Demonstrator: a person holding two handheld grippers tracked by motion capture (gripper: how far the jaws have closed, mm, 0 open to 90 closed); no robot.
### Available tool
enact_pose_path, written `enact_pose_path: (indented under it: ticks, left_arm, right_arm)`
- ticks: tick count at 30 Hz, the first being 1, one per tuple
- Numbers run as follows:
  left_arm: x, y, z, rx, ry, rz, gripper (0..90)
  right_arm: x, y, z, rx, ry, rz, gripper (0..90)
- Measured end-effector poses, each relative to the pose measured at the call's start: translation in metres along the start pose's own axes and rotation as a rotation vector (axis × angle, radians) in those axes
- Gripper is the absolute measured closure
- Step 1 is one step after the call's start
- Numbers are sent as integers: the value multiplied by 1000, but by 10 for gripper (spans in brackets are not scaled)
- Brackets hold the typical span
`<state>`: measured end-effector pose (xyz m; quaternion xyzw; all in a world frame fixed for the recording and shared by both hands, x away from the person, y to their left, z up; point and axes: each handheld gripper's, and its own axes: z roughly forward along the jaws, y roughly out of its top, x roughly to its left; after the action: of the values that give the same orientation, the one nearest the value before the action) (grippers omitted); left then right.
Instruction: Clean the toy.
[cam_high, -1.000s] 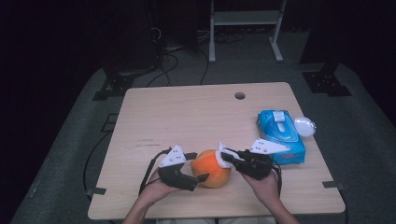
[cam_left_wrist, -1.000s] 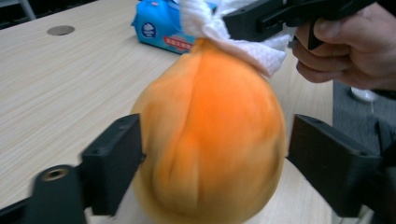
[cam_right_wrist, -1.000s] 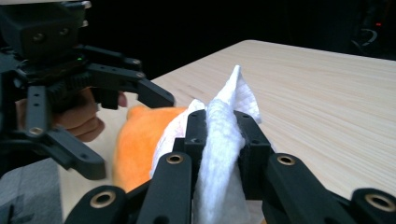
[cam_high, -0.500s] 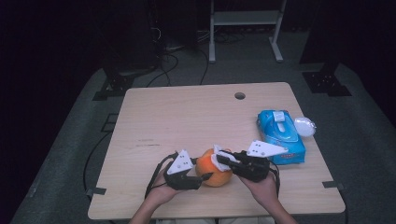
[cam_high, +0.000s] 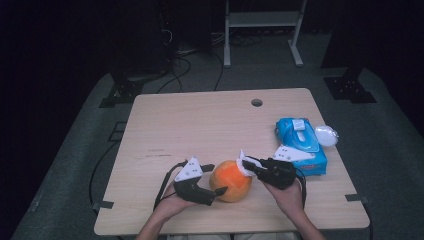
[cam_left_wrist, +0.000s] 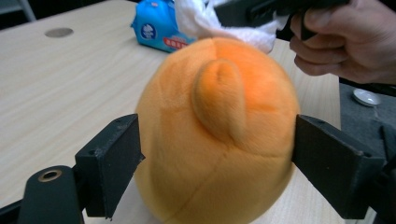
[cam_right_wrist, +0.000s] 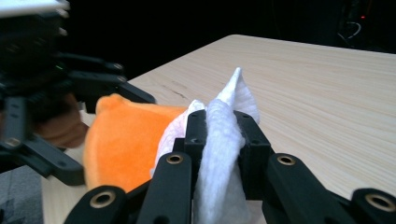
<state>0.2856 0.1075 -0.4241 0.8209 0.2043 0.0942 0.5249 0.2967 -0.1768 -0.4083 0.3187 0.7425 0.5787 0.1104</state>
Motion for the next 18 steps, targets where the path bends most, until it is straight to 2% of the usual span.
enact_pose_path:
  ticks: [1, 3, 5, 7, 9, 10, 12, 15, 17, 18]
  left_arm:
    - [-2, -1, 2, 5, -10, 6, 169]
    - [-7, -1, 5, 2, 18, 30, 217]
    - [-9, -1, 6, -3, 35, 34, 279]
    - [-12, 0, 8, -9, 49, 30, 317]
    - [-15, 0, 8, -3, 47, 40, 320]
    - [-15, 1, 8, -2, 37, 44, 318]
    - [-14, -1, 8, -2, -13, 48, 291]
    - [-15, -1, 8, -1, -50, 67, 266]
    - [-15, 0, 9, -4, -51, 66, 222]
    - [-14, 1, 10, -5, -30, 54, 207]
  right_arm:
    - [3, 1, 0, 4, 4, -13, 765]
    - [11, 4, 1, 11, 14, -39, 765]
    - [21, 8, 2, 12, 37, -73, 766]
    - [29, 11, 4, 7, 75, -85, 765]
    - [34, 13, 5, 11, 74, -112, 766]
    - [33, 13, 5, 14, 67, -107, 766]
    - [25, 10, 5, 20, 52, -87, 766]
    - [15, 5, 4, 20, 33, -56, 765]
    - [10, 4, 2, 19, 20, -51, 766]
    - [9, 4, 2, 20, 20, -44, 766]
